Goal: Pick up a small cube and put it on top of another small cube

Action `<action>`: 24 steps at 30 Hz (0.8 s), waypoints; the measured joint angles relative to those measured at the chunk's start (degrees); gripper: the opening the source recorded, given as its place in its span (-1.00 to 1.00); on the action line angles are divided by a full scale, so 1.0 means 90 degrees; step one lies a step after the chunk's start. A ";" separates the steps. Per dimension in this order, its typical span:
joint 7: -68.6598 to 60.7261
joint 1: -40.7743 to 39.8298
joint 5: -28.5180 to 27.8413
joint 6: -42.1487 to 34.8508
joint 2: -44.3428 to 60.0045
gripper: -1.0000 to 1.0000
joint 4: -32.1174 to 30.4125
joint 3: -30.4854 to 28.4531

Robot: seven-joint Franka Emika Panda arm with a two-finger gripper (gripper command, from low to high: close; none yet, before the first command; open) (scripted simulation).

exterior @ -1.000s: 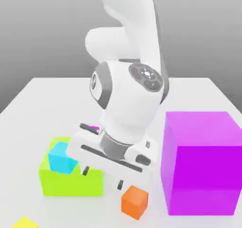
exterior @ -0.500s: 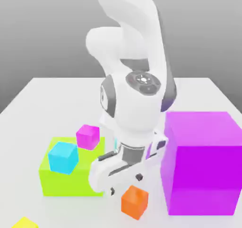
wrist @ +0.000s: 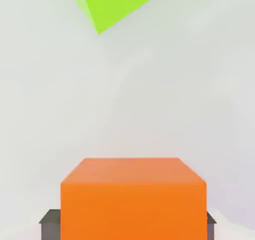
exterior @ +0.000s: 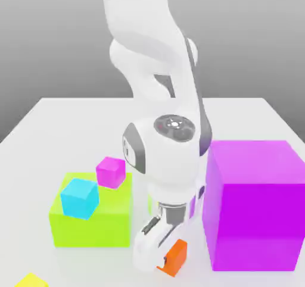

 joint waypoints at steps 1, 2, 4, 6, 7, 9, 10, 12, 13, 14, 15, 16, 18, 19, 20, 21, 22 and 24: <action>0.0022 0.0057 -0.0086 0.0079 0.0093 -1.00 0.0022 -0.0075; -0.0045 -0.0034 -0.0028 0.0041 0.0035 -1.00 0.0003 0.0025; -0.0095 -0.0713 -0.0008 -0.0227 -0.0211 -1.00 -0.0061 0.0715; -0.0106 -0.1728 -0.0027 -0.0578 -0.0469 -1.00 -0.0135 0.1749; -0.0107 -0.1727 -0.0026 -0.0575 -0.0469 -1.00 -0.0135 0.1748; -0.0107 -0.1726 -0.0023 -0.0568 -0.0469 -1.00 -0.0135 0.1746; -0.0107 -0.1726 -0.0022 -0.0564 -0.0469 -1.00 -0.0135 0.1746; -0.0107 -0.2277 0.0082 -0.0895 -0.0456 -1.00 0.0108 0.2019; -0.0106 -0.2666 0.0194 -0.1181 -0.0425 -1.00 0.0361 0.2145; -0.0104 -0.2944 0.0311 -0.1431 -0.0384 -1.00 0.0622 0.2173; -0.0102 -0.3145 0.0431 -0.1652 -0.0338 -1.00 0.0886 0.2133; -0.0100 -0.3294 0.0554 -0.1851 -0.0289 -1.00 0.1150 0.2049; -0.0084 -0.3542 0.0781 -0.2204 -0.0180 -1.00 0.1680 0.1849; -0.0067 -0.3662 0.0885 -0.2365 -0.0123 -1.00 0.1945 0.1752; -0.0027 -0.3754 0.0969 -0.2537 0.0002 -1.00 0.2250 0.1637; 0.0004 -0.3796 0.1005 -0.2636 0.0129 -1.00 0.2444 0.1561; 0.0033 -0.3802 0.1003 -0.2677 0.0238 -1.00 0.2545 0.1513; 0.0083 -0.3777 0.0954 -0.2679 0.0425 -1.00 0.2631 0.1455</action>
